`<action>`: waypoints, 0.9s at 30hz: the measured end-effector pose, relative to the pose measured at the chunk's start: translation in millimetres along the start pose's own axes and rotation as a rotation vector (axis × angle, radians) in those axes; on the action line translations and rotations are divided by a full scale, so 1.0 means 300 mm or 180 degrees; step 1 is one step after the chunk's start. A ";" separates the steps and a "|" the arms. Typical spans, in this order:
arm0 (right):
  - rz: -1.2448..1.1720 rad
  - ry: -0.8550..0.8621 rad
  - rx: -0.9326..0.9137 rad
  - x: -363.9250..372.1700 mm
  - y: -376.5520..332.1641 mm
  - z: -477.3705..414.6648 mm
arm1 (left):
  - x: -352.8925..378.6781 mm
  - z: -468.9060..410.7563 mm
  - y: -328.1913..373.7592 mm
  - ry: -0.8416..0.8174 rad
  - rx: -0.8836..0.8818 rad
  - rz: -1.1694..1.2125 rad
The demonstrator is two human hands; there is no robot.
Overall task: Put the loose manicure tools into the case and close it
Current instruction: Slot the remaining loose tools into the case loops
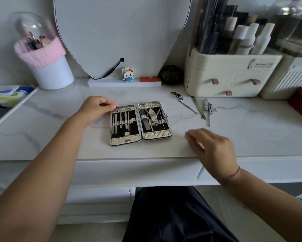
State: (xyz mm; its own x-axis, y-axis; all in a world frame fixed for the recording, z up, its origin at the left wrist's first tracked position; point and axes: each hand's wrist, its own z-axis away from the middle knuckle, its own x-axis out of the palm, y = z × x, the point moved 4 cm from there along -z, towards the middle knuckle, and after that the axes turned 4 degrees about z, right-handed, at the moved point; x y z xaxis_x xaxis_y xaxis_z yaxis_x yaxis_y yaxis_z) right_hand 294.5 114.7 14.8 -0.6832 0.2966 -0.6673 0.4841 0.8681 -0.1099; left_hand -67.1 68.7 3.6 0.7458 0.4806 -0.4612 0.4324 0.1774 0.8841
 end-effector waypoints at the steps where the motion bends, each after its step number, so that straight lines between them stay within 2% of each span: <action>1: -0.0207 -0.0065 0.0277 0.011 0.015 -0.031 | 0.000 -0.001 0.001 0.0004 0.0004 -0.0002; 6: -0.1765 -0.0525 0.1531 0.122 0.032 -0.207 | 0.008 0.005 0.017 0.0035 0.0058 0.0039; 9: -0.2660 -0.0814 0.1824 0.203 -0.032 -0.322 | 0.007 0.009 0.022 0.0059 0.0020 0.0081; 12: -0.3104 -0.1238 0.1956 0.294 -0.104 -0.413 | 0.006 0.013 0.026 0.0032 0.0045 0.0070; 18: -0.3342 -0.1935 0.1951 0.445 -0.208 -0.496 | 0.001 0.005 0.026 0.0073 0.0097 -0.0093; 27: -0.3378 -0.2220 0.1852 0.544 -0.231 -0.543 | -0.007 -0.006 0.019 0.0011 0.0234 -0.0285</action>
State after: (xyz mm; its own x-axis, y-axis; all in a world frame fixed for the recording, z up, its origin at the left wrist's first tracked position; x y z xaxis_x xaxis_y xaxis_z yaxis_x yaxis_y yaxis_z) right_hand 60.5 167.6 33.5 -0.5361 -0.7965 -0.2795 0.1856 0.2118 -0.9595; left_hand -67.0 70.4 9.8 0.7009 0.4686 -0.5377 0.5333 0.1563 0.8314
